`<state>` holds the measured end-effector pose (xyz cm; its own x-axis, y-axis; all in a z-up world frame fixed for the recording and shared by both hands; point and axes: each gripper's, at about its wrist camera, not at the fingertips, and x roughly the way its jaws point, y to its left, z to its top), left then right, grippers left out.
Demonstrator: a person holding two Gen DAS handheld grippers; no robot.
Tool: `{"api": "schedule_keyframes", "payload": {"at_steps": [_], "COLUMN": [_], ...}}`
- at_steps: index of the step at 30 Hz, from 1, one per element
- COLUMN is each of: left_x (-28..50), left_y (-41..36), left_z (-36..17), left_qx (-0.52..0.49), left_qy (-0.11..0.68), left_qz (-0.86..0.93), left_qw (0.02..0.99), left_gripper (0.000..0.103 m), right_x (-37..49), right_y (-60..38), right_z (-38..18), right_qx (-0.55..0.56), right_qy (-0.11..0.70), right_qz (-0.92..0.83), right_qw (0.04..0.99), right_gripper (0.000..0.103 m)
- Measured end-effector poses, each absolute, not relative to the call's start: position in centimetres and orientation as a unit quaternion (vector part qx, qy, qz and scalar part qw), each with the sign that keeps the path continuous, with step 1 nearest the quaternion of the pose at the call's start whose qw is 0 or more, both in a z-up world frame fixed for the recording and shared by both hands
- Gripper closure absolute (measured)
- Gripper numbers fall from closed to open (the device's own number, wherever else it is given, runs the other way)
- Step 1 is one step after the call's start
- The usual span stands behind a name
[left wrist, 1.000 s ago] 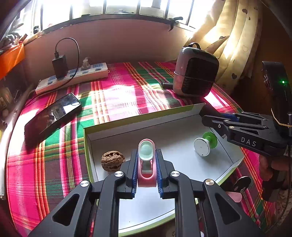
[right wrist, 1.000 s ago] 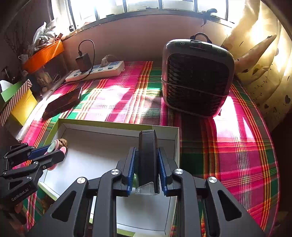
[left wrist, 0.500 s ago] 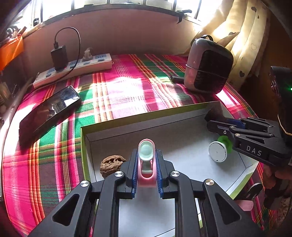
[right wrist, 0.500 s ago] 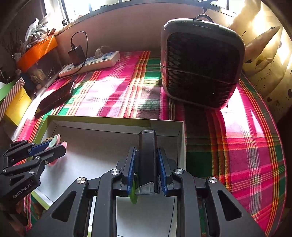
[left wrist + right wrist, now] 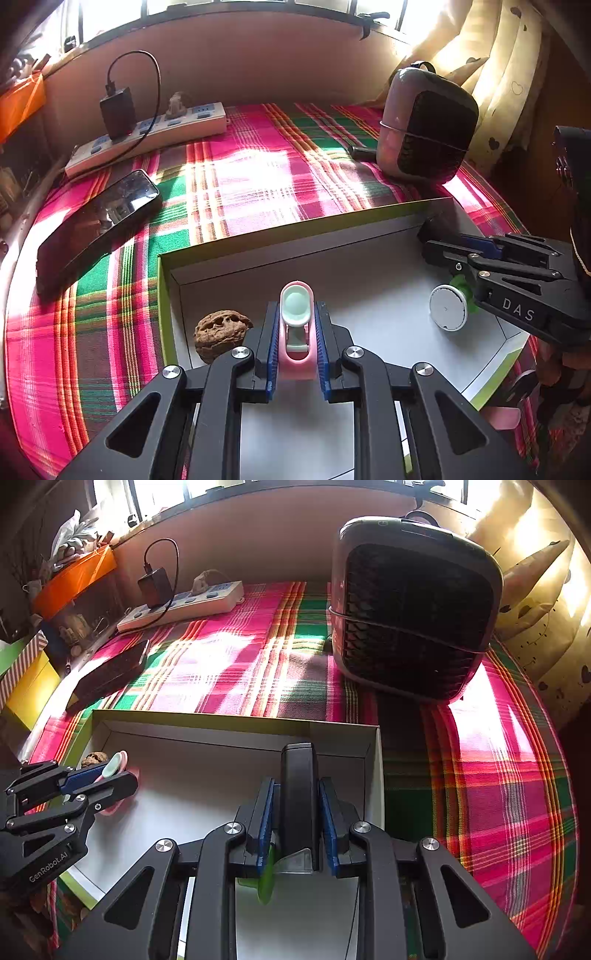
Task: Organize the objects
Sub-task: 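Lower and release the pink clip and flashlight into the tray, opening both grippers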
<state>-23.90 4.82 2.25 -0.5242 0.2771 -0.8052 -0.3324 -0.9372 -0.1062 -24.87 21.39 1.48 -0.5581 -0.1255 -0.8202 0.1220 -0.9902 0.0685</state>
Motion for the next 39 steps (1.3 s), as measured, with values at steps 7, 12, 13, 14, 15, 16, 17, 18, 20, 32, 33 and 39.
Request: {"api": "schedule_keyframes", "payload": {"at_steps": [7, 12, 13, 14, 15, 16, 17, 18, 20, 32, 33, 39], "left_x": [-24.0, -24.0, -24.0, -24.0, -24.0, -24.0, -24.0, -24.1, -24.0, -21.8, -21.5, -19.2], "left_y": [5.1, 5.1, 5.1, 5.1, 5.1, 5.1, 5.2, 5.2, 5.2, 3.7, 3.6, 2.6], "left_z": [2.1, 2.0, 2.0, 2.0, 2.0, 2.0, 2.0, 2.0, 2.1, 3.7, 3.9, 5.1], "left_qx": [-0.459, -0.459, -0.46, -0.46, -0.461, -0.461, -0.462, -0.462, -0.462, -0.448, -0.443, -0.424], "left_qy": [0.029, 0.029, 0.027, 0.027, 0.027, 0.026, 0.025, 0.024, 0.024, 0.006, 0.008, 0.006], "left_qz": [0.87, 0.87, 0.87, 0.87, 0.87, 0.869, 0.869, 0.868, 0.868, 0.877, 0.879, 0.89], "left_qw": [0.176, 0.176, 0.176, 0.176, 0.177, 0.177, 0.177, 0.179, 0.181, 0.175, 0.175, 0.167], "left_gripper": [0.087, 0.087, 0.087, 0.086, 0.086, 0.085, 0.084, 0.083, 0.08, 0.067, 0.066, 0.066], "right_x": [-24.9, -24.9, -24.9, -24.9, -24.9, -24.9, -24.9, -24.8, -24.7, -22.5, -22.2, -20.1], "right_y": [21.3, 21.3, 21.3, 21.3, 21.4, 21.4, 21.4, 21.4, 21.3, 21.9, 21.9, 21.6], "right_z": [1.5, 1.5, 1.5, 1.5, 1.6, 1.6, 1.7, 1.7, 1.9, 3.4, 3.6, 4.7], "right_qx": [0.465, 0.464, 0.464, 0.463, 0.463, 0.462, 0.462, 0.46, 0.457, 0.438, 0.436, 0.424], "right_qy": [0.001, 0.0, -0.001, -0.003, -0.006, -0.009, -0.01, -0.01, -0.011, -0.031, -0.031, -0.032], "right_qz": [-0.883, -0.883, -0.884, -0.884, -0.884, -0.884, -0.884, -0.885, -0.887, -0.896, -0.897, -0.902], "right_qw": [0.067, 0.066, 0.066, 0.067, 0.067, 0.067, 0.068, 0.068, 0.069, 0.07, 0.07, 0.075], "right_gripper": [0.079, 0.079, 0.078, 0.078, 0.077, 0.076, 0.075, 0.073, 0.069, 0.062, 0.062, 0.062]}}
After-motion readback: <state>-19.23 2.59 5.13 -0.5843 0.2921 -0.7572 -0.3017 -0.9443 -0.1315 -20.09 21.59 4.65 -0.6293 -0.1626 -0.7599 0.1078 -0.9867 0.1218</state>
